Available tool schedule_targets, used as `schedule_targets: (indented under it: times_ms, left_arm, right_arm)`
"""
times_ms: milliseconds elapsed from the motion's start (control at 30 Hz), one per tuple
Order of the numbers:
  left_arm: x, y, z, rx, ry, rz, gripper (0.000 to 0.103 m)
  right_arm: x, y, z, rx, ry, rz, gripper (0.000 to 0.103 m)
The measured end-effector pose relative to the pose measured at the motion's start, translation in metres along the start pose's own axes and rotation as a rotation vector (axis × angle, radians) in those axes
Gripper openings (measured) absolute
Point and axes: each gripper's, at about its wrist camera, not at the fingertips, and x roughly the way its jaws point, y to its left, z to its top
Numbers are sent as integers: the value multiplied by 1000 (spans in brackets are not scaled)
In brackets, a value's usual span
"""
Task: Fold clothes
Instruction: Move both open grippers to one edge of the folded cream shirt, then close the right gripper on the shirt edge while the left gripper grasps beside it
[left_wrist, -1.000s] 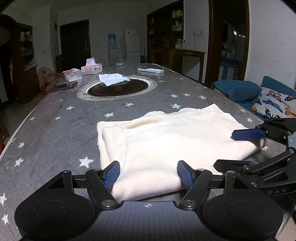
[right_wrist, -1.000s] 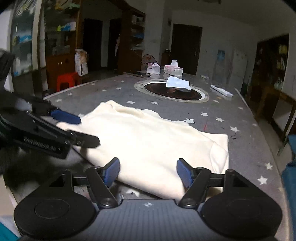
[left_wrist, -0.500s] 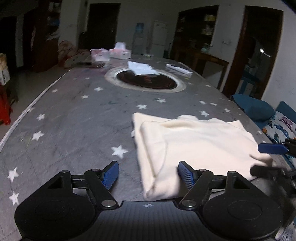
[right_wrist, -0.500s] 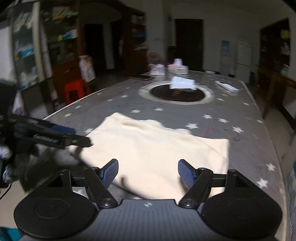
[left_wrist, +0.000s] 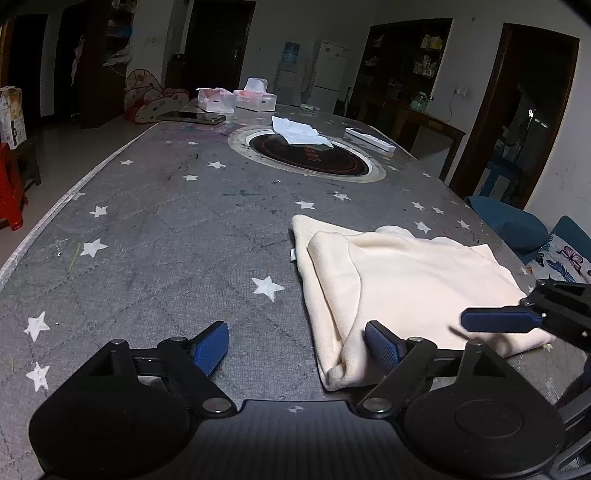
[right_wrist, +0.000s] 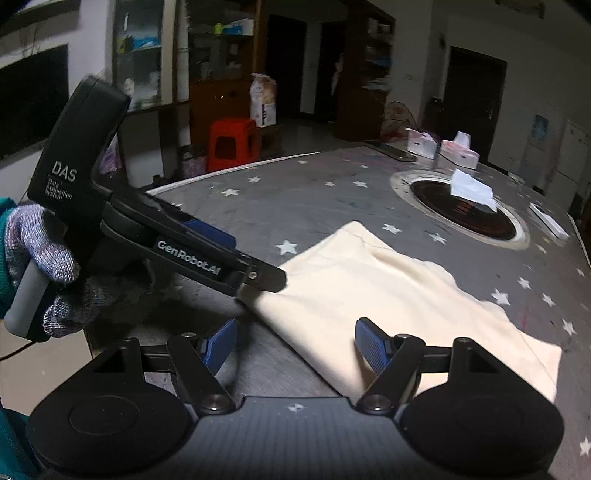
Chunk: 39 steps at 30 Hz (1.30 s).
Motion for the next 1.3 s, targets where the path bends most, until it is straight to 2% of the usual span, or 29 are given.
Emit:
schedule_targets:
  times_ms: [100, 233, 367, 800, 1100, 1233, 1300]
  left_arm:
    - [-1, 2, 1, -7, 2, 1, 88]
    - [-3, 8, 1, -15, 2, 5, 99]
    - [-6, 14, 3, -28, -4, 8, 103]
    - [-13, 39, 10, -130, -4, 32, 103]
    - [-9, 39, 12, -163, 1, 20, 103]
    - [-9, 41, 11, -177, 5, 23, 103]
    - [-9, 43, 12, -193, 7, 15, 103]
  right_arm:
    - [7, 6, 3, -27, 14, 5, 71]
    - [12, 12, 5, -51, 21, 8, 70]
    - [15, 15, 7, -50, 18, 16, 70]
    - [23, 26, 10, -109, 18, -14, 58]
    - [38, 36, 11, -210, 20, -51, 38]
    - [40, 33, 11, -181, 21, -53, 30]
    - [40, 31, 10, -164, 22, -52, 30]
